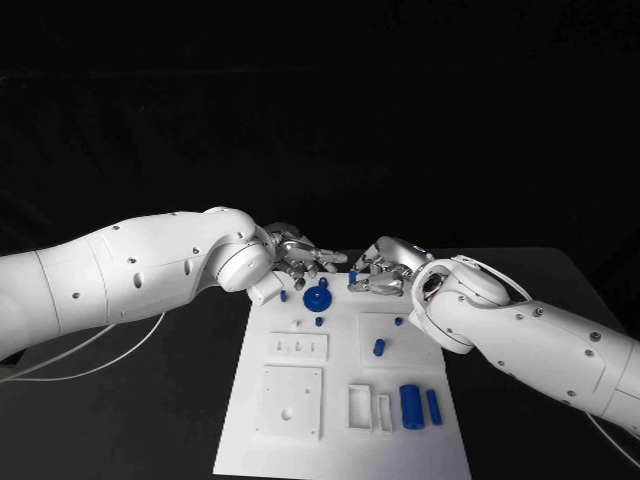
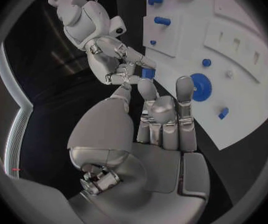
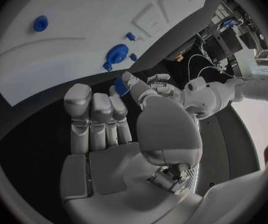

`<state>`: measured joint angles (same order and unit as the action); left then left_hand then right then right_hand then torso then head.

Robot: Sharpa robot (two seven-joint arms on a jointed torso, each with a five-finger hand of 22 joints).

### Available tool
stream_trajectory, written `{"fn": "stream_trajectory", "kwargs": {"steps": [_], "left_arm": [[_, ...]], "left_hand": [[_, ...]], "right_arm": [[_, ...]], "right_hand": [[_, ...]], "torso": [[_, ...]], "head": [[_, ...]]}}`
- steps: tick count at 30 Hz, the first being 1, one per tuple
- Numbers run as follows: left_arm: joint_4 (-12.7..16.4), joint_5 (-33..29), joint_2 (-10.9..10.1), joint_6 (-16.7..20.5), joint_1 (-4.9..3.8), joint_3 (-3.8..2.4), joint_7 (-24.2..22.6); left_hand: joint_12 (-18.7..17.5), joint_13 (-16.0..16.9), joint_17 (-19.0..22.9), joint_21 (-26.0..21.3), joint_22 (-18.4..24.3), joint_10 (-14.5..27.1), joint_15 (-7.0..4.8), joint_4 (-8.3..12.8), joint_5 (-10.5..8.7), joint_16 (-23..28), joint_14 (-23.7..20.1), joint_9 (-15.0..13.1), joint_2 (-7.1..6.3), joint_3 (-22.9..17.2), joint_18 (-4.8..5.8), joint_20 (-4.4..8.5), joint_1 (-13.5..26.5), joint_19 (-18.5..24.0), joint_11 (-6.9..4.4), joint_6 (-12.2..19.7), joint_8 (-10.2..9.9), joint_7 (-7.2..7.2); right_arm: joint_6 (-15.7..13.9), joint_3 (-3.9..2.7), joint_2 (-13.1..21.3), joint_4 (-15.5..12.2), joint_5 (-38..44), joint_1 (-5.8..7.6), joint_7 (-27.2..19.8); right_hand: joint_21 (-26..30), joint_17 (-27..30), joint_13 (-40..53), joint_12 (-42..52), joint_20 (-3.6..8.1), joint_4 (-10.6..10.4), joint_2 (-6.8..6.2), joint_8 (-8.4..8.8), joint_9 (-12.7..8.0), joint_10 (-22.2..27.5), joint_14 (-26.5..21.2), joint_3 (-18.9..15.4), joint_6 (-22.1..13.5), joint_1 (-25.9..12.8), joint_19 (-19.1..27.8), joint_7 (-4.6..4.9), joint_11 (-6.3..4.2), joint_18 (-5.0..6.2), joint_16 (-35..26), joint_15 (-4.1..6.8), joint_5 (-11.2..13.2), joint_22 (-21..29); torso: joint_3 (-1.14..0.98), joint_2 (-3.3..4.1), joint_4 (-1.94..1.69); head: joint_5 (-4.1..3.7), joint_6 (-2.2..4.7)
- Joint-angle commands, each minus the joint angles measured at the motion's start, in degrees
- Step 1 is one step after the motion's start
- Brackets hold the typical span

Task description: Assemble the parts on the task board

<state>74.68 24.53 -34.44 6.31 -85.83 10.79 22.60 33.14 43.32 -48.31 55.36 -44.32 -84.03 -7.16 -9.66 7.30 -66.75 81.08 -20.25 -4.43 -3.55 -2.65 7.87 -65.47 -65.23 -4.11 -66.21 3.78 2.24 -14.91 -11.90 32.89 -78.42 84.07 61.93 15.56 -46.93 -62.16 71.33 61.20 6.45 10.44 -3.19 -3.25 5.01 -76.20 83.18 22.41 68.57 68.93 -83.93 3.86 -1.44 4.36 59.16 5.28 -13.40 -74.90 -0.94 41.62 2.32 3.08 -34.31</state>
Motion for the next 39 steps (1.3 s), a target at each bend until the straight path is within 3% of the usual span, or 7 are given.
{"fn": "stream_trajectory", "kwargs": {"steps": [1,7,9,10,12,27,39], "left_arm": [[0.04,3.15,0.47,-0.75,-0.08,0.08,2.48],[0.04,6.05,0.75,-1.97,0.01,0.19,3.43],[-0.01,6.47,0.81,-2.13,0.02,0.21,3.69],[-0.05,6.74,0.85,-2.21,0.03,0.21,3.82],[-0.15,7.17,0.93,-2.45,0.04,0.22,3.99],[-0.60,7.51,1.53,-5.02,0.33,0.22,4.32],[-0.68,7.07,1.84,-5.69,0.44,0.22,4.17]], "left_hand": [[-0.26,0.16,-0.17,-0.36,-0.43,-1.85,0.24,-0.27,-0.32,-0.49,0.11,-0.12,-0.39,0.00,-1.08,0.01,0.09,-0.52,0.12,0.15,-0.04,-0.11],[-0.18,0.31,-0.26,-0.73,-1.24,-1.83,0.24,0.19,0.61,-0.62,0.07,-0.46,0.08,0.18,-1.03,0.01,0.06,-0.55,0.11,0.01,-0.06,-0.15],[-0.18,0.35,-0.19,-0.87,-1.55,-1.79,0.24,0.82,2.41,-0.61,0.02,-0.58,0.54,0.47,-1.02,0.02,-0.02,-0.59,0.12,0.08,-0.07,-0.13],[-0.19,0.37,-0.18,-0.96,-1.67,-1.76,0.22,1.26,4.87,-0.61,0.01,-0.59,0.86,0.60,-1.02,0.03,-0.21,-0.58,0.11,0.10,-0.07,-0.16],[-0.19,0.45,-0.02,-1.26,-2.23,-1.73,0.22,2.50,5.91,-0.55,0.01,-0.56,1.56,1.67,-1.00,0.04,-0.03,-0.69,0.11,0.19,-0.10,-0.21],[-0.25,0.56,0.32,-2.37,-3.77,-1.59,0.25,3.32,5.69,-0.44,-0.19,-0.50,1.72,2.00,-0.92,0.01,0.20,-0.87,0.12,0.20,-0.10,-0.14],[-0.24,0.63,0.53,-3.63,-5.58,-1.55,0.23,0.81,6.12,-0.48,-0.25,-1.23,0.62,1.02,-0.87,0.01,1.51,-1.25,0.07,-0.14,-0.01,-0.30]], "right_arm": [[0.93,0.02,-0.22,-0.70,2.51,0.01,1.63],[0.61,0.05,-0.50,-1.42,3.19,0.01,2.24],[0.55,0.05,-0.57,-1.59,3.29,0.01,2.25],[0.50,0.06,-0.62,-1.68,3.36,0.01,2.24],[0.41,0.06,-0.74,-1.86,3.54,0.01,2.24],[0.94,0.06,-1.46,-2.14,4.28,0.00,2.48],[1.88,0.08,-1.63,-2.12,4.65,0.02,2.63]], "right_hand": [[-0.31,-0.08,0.11,0.32,0.17,-0.03,0.09,-0.40,0.49,-0.48,0.39,-0.12,0.24,-0.01,-2.59,-0.32,-0.14,-0.41,0.31,0.16,-0.22,-5.69],[-0.53,-0.10,0.26,0.57,0.19,-0.15,0.01,-0.39,0.47,-0.63,0.40,-0.24,0.25,-0.02,-2.64,-0.34,-0.15,-0.42,0.43,0.18,-0.37,-5.73],[-0.53,-0.10,0.26,0.57,0.19,-0.15,0.01,-0.39,0.47,-0.63,0.40,-0.24,0.25,-0.02,-2.64,-0.34,-0.15,-0.42,0.43,0.18,-0.37,-5.73],[-0.53,-0.10,0.26,0.57,0.19,-0.15,0.01,-0.39,0.47,-0.63,0.40,-0.24,0.25,-0.02,-2.64,-0.34,-0.15,-0.42,0.43,0.18,-0.37,-5.73],[-0.53,-0.10,0.26,0.57,0.19,-0.15,0.01,-0.39,0.47,-0.63,0.40,-0.24,0.25,-0.02,-2.64,-0.34,-0.15,-0.42,0.43,0.18,-0.37,-5.73],[-0.52,-0.01,0.16,0.41,0.23,-0.24,-0.12,-0.39,0.44,-0.55,0.36,-0.35,0.27,0.05,-2.61,-0.35,-0.16,-0.40,0.42,0.22,-0.35,-5.70],[-0.62,0.07,0.07,0.29,0.23,-0.32,-0.15,-0.39,0.43,-0.50,0.33,-0.52,0.37,0.11,-2.60,-0.38,-0.18,-0.41,0.41,0.22,-0.39,-5.71]], "torso": [[0.05,0.04,-0.01],[0.08,0.03,0.09],[0.05,0.00,0.05],[0.05,-0.02,0.00],[0.06,-0.02,-0.06],[0.14,-0.04,-0.03],[0.10,-0.03,-0.04]], "head": [[-0.05,-0.12],[-0.56,-0.25],[-0.56,-0.18],[-0.58,-0.20],[-0.65,-0.14],[-0.59,-0.17],[-0.36,-0.13]]}}
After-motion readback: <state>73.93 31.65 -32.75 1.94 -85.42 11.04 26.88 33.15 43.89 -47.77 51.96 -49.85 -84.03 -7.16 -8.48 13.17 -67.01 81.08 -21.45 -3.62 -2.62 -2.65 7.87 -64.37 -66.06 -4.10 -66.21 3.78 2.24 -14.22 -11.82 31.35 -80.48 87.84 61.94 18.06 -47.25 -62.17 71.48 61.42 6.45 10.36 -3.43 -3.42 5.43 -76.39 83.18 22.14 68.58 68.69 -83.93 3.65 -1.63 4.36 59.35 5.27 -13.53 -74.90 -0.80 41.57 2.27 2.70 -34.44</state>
